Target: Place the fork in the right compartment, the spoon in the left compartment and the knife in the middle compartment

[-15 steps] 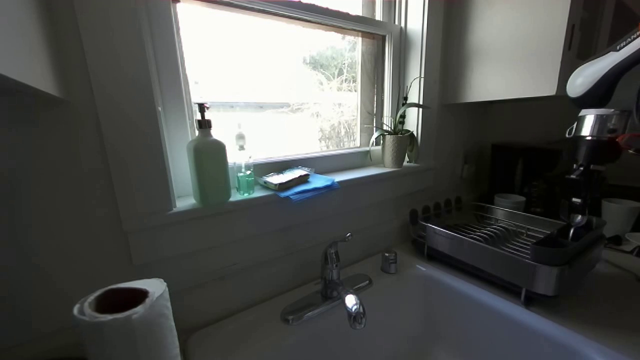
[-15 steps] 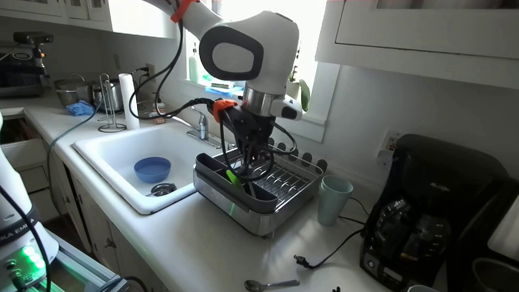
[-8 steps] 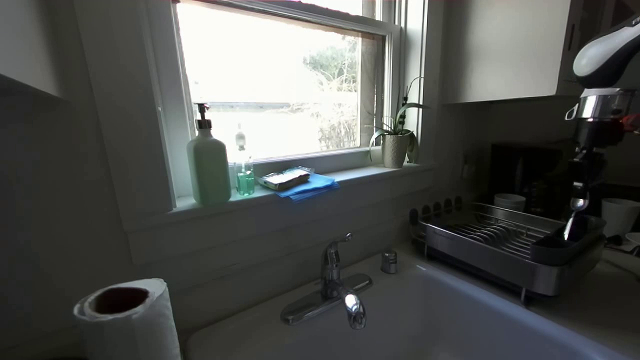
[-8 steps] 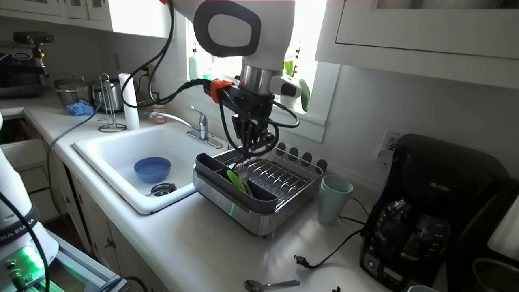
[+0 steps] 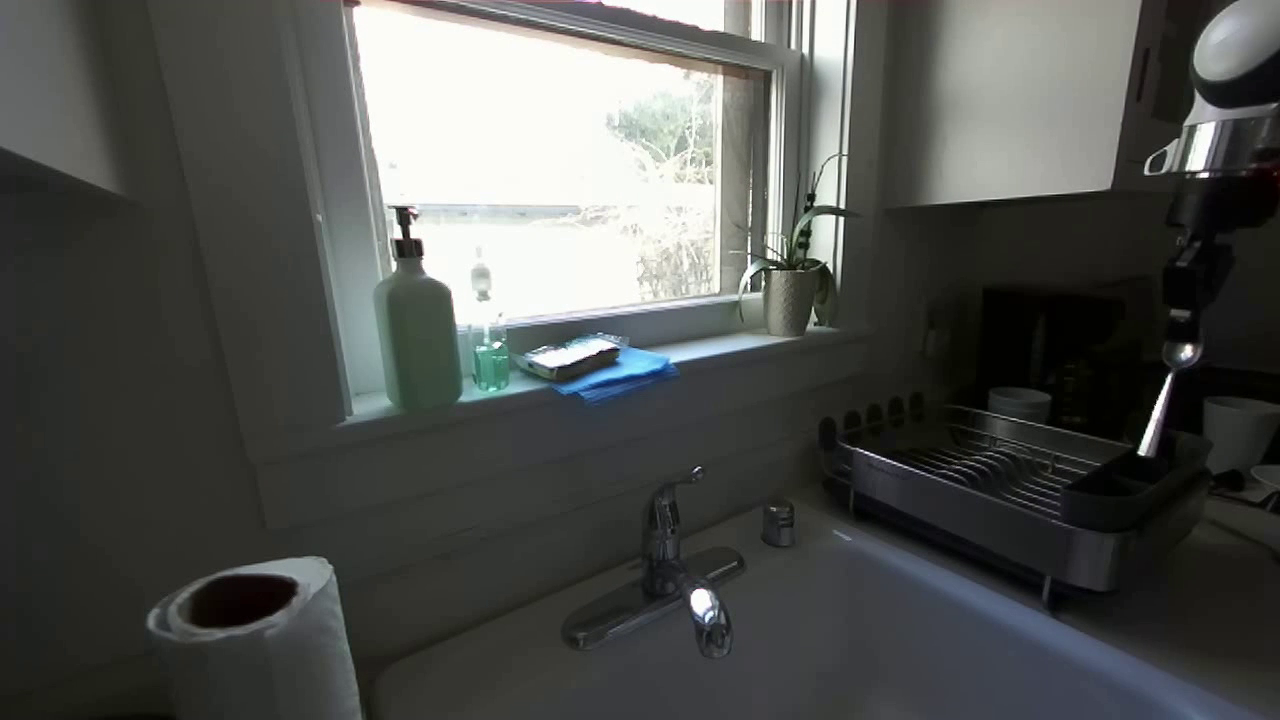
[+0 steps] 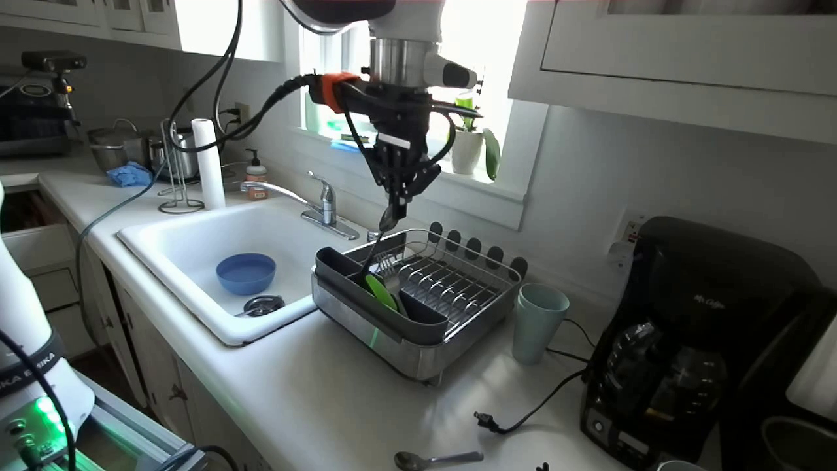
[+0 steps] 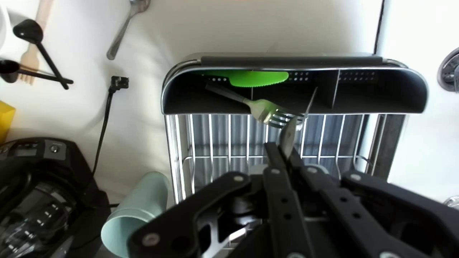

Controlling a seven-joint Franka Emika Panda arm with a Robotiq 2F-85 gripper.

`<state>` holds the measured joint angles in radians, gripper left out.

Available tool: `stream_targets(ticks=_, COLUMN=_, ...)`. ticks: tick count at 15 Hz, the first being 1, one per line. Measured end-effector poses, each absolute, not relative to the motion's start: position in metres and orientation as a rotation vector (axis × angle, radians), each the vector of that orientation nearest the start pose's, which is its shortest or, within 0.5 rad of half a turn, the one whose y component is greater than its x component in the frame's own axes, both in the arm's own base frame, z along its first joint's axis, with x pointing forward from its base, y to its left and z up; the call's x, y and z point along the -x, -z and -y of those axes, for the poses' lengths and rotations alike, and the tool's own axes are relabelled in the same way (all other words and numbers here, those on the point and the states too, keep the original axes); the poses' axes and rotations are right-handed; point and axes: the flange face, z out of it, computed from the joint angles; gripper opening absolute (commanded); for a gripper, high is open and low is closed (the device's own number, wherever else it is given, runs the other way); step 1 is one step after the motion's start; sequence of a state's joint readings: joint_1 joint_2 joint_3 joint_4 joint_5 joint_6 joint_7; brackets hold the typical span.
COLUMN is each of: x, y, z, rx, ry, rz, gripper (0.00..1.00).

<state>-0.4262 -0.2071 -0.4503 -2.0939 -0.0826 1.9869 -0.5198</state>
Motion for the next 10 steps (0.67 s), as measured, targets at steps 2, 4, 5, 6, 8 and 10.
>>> stream_targets(ticks=2, x=-0.312, y=-0.530, z=0.390, rx=3.179, ry=0.145, rz=-0.473, gripper=0.01)
stream_targets(ticks=4, x=-0.313, y=-0.547, z=0.376, rx=3.209, ry=0.172, rz=-0.424, gripper=0.01)
stream_targets(ticks=5, x=-0.315, y=-0.554, z=0.366, rx=3.221, ry=0.183, rz=-0.395, gripper=0.01)
stream_targets(ticks=6, x=-0.317, y=-0.560, z=0.357, rx=3.232, ry=0.194, rz=-0.364, gripper=0.01)
stream_targets(ticks=8, x=-0.325, y=-0.564, z=0.335, rx=3.240, ry=0.212, rz=-0.312, gripper=0.01)
stream_targets(ticks=10, x=-0.335, y=-0.561, z=0.313, rx=3.238, ry=0.210, rz=-0.272, gripper=0.01)
